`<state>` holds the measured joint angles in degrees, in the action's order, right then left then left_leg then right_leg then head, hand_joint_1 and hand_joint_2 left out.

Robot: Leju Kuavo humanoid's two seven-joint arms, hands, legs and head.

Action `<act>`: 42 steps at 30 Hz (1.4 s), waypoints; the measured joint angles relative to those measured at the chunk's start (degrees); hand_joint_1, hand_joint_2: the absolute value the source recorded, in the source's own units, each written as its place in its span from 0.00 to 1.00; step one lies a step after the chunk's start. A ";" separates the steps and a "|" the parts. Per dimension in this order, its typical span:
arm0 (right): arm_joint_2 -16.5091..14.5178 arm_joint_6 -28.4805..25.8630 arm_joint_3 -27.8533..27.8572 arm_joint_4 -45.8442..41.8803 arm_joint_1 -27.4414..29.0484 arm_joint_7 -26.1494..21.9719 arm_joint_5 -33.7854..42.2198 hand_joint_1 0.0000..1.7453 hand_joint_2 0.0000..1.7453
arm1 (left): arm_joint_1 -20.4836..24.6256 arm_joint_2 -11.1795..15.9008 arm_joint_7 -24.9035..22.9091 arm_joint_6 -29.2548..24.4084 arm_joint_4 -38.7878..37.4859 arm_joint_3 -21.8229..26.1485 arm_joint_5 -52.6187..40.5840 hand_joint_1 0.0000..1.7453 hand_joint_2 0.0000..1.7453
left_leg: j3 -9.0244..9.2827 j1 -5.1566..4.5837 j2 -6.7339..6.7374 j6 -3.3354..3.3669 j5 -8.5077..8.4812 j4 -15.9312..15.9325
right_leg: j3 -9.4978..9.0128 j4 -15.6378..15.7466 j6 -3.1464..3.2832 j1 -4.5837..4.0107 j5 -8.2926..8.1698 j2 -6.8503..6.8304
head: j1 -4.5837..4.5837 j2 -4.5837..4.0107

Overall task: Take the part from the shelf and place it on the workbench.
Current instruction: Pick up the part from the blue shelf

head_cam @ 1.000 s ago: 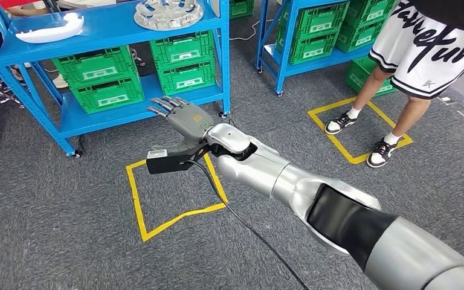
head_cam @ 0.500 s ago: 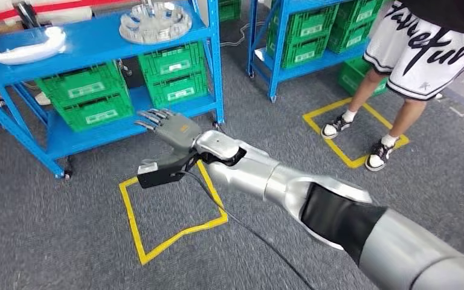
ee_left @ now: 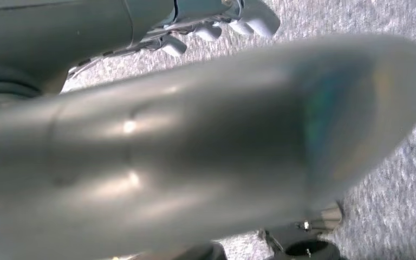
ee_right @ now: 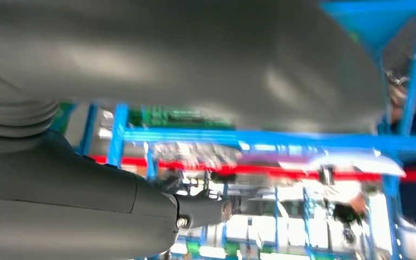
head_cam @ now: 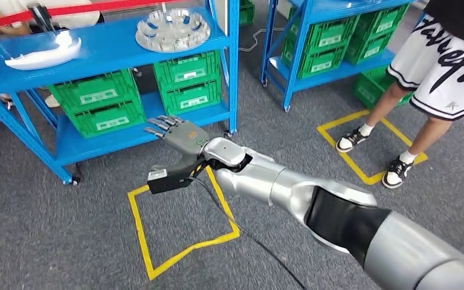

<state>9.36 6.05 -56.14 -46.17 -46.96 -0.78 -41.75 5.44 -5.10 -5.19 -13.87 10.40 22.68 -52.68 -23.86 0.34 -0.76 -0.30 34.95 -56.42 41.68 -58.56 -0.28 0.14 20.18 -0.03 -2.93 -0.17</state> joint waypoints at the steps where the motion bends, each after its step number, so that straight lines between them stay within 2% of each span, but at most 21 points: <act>1: 0.13 -0.03 -0.07 -0.02 -0.24 0.10 0.15 0.00 0.00 | 0.10 -0.01 0.07 0.02 0.06 0.05 -0.01 0.00 0.00 | 0.51 -0.02 -0.01 -0.49 -0.04 -0.04 | -0.44 -0.01 0.32 -0.12 0.89 0.19 | -0.05 0.00; 3: 0.24 -0.21 -0.03 -0.16 -0.89 0.38 0.55 0.00 0.00 | 0.28 0.01 0.11 0.03 0.24 0.08 -0.06 0.00 0.00 | 0.27 0.03 0.18 -1.28 -1.10 -2.50 | -2.04 0.37 1.15 0.18 2.05 0.56 | -0.16 0.00; 5: 0.43 -0.58 -0.01 -0.19 -1.16 0.82 0.91 0.00 0.00 | 0.67 -0.02 0.07 0.03 0.32 0.08 -0.13 0.00 0.00 | -3.46 0.11 0.32 -1.85 -1.95 -8.91 | -4.16 0.63 1.75 0.49 3.34 0.68 | 0.05 0.00; 6: 0.56 -0.93 0.00 -0.17 -1.01 1.12 0.99 0.00 0.00 | 0.82 -0.08 0.03 0.03 0.32 0.08 -0.15 0.00 0.00 | -6.21 0.13 0.37 -2.05 -1.23 -12.57 | -5.19 0.70 1.90 0.53 4.13 0.68 | 0.15 0.00; 8: 0.81 -1.82 -0.01 -0.14 -0.49 1.71 0.88 0.00 0.00 | 0.76 -0.11 -0.10 0.03 0.31 0.08 -0.11 0.00 0.00 | -11.39 0.19 0.40 -2.26 2.98 -16.93 | -7.32 0.77 1.97 0.57 5.87 0.78 | 0.18 0.00; 10: 1.22 -2.58 -0.01 -0.06 -0.16 2.08 0.79 0.00 0.00 | 0.44 -0.11 -0.15 -0.01 0.30 0.11 0.03 0.00 0.00 | -14.32 0.18 0.41 -2.14 5.84 -15.88 | -9.65 0.79 1.89 0.61 7.69 0.98 | 0.20 0.00; 11: 1.53 -3.00 -0.01 0.05 -0.08 2.19 0.69 0.00 0.00 | 0.29 -0.11 -0.10 -0.04 0.29 0.16 0.13 0.00 0.00 | -14.99 0.17 0.42 -1.98 4.42 -13.49 | -10.93 0.80 1.80 0.63 8.66 1.06 | 0.19 0.00; 14: 2.71 -4.76 0.04 0.57 0.21 2.77 0.07 0.00 0.00 | -0.13 -0.10 0.25 -0.11 0.14 0.50 0.31 0.00 0.00 | -15.40 -0.13 0.44 -1.03 -8.44 -4.48 | -13.82 0.91 1.08 0.53 11.52 1.22 | 0.39 0.00; 15: 3.26 -5.36 0.19 0.69 0.38 3.03 -0.16 0.00 0.00 | -0.26 -0.09 0.34 -0.14 0.09 0.60 0.33 0.00 0.00 | -15.18 -0.26 0.42 -0.59 -11.16 -2.95 | -14.59 0.85 0.64 0.49 12.06 1.31 | 0.54 0.00; 17: 4.62 -6.45 0.97 0.57 0.78 3.69 -0.65 0.00 0.00 | -0.26 -0.09 0.52 -0.19 0.09 0.66 0.33 0.00 0.00 | -14.10 -0.33 0.30 0.30 -11.57 -2.30 | -15.71 0.40 -0.19 0.39 12.30 1.38 | 0.61 0.00; 20: 7.37 -7.62 3.07 -0.20 1.79 4.51 -1.26 0.00 0.00 | -0.11 -0.08 0.63 -0.21 0.18 0.88 0.29 0.00 0.00 | -11.68 -0.15 0.07 1.50 -10.83 -1.80 | -12.44 -6.26 -1.07 0.57 11.41 0.95 | 0.31 0.00; 22: 9.14 -8.06 4.30 -0.98 3.14 4.97 -1.51 0.00 0.00 | -0.11 -0.08 0.64 -0.18 0.22 1.01 0.25 0.00 0.00 | -10.39 -0.14 -0.10 1.87 -9.58 -1.71 | -7.36 -12.62 -1.55 0.66 13.74 0.75 | 0.08 0.00; 24: 10.71 -8.28 5.31 -2.00 4.87 5.46 -1.90 0.00 0.00 | -0.36 -0.12 0.64 -0.09 0.23 1.05 0.23 0.00 0.00 | -8.91 -0.13 -0.21 1.88 -8.15 -1.72 | -3.52 -14.86 -1.81 0.71 16.88 0.68 | -0.07 0.00; 26: 11.98 -8.20 6.22 -3.16 6.23 6.00 -2.56 0.00 0.00 | -0.56 -0.17 0.64 -0.01 0.22 1.09 0.22 0.00 0.00 | -7.26 -0.08 -0.24 1.62 -6.74 -1.78 | -2.78 -10.78 -1.93 0.83 15.04 0.47 | -0.15 0.00; 28: 13.01 -8.09 7.04 -4.20 7.17 6.38 -3.06 0.00 0.00 | -0.54 -0.21 0.68 0.03 0.23 1.16 0.22 0.00 0.00 | -5.83 -0.09 -0.23 1.12 -5.35 -1.88 | -4.19 -3.85 -1.98 0.97 8.97 -0.16 | -0.15 0.00; 30: 13.72 -7.99 7.57 -4.95 7.87 6.54 -3.24 0.00 0.00 | -0.49 -0.20 0.72 0.05 0.27 1.36 0.22 0.00 0.00 | -4.77 -0.24 -0.14 0.38 -4.15 -1.75 | -5.40 -0.67 -1.40 0.81 5.67 -0.78 | -0.19 0.00; 34: 14.84 -7.79 8.75 -6.65 8.76 6.70 -3.42 0.00 0.00 | -0.20 -0.16 0.78 0.14 0.40 1.56 -0.02 0.00 0.00 | -5.11 -0.31 0.20 -1.13 -4.59 -5.13 | -7.17 -0.30 0.59 0.92 5.95 -0.44 | -0.24 0.00; 36: 15.12 -7.62 9.22 -7.14 9.16 6.82 -3.57 0.00 0.00 | -0.06 -0.19 0.78 0.23 0.42 1.56 -0.19 0.00 0.00 | -9.25 -0.21 0.40 -1.54 -4.11 -11.02 | -8.28 -0.05 1.15 0.95 6.68 -0.27 | -0.11 0.00; 39: 15.20 -7.38 9.49 -7.59 10.18 6.80 -3.74 0.00 0.00 | -0.12 -0.28 0.66 0.34 0.40 1.56 -0.34 0.00 0.00 | -16.45 -0.23 0.44 -1.54 0.03 -18.37 | -9.97 0.04 1.44 0.74 8.33 0.05 | -0.03 0.00; 41: 15.23 -7.25 9.64 -7.84 10.76 6.69 -3.96 0.00 0.00 | -0.16 -0.33 0.55 0.38 0.40 1.56 -0.53 0.00 0.00 | -17.82 -0.42 0.44 -0.93 -0.40 -16.09 | -11.44 0.05 1.52 0.48 9.57 0.20 | -0.04 0.00; 42: 15.25 -7.19 9.82 -7.95 10.89 6.63 -4.09 0.00 0.00 | -0.15 -0.33 0.51 0.38 0.40 1.56 -0.66 0.00 0.00 | -17.41 -0.65 0.44 -0.36 -2.72 -12.85 | -12.22 0.08 1.53 0.34 10.21 0.23 | -0.03 0.00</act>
<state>24.61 -1.14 -46.32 -54.12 -36.07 5.85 -45.84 5.28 -5.44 -4.68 -13.49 10.80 24.24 -53.34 -41.27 -0.30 -0.33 -0.66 32.23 -69.27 29.47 -58.48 1.25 0.48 30.38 0.21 -2.97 -0.17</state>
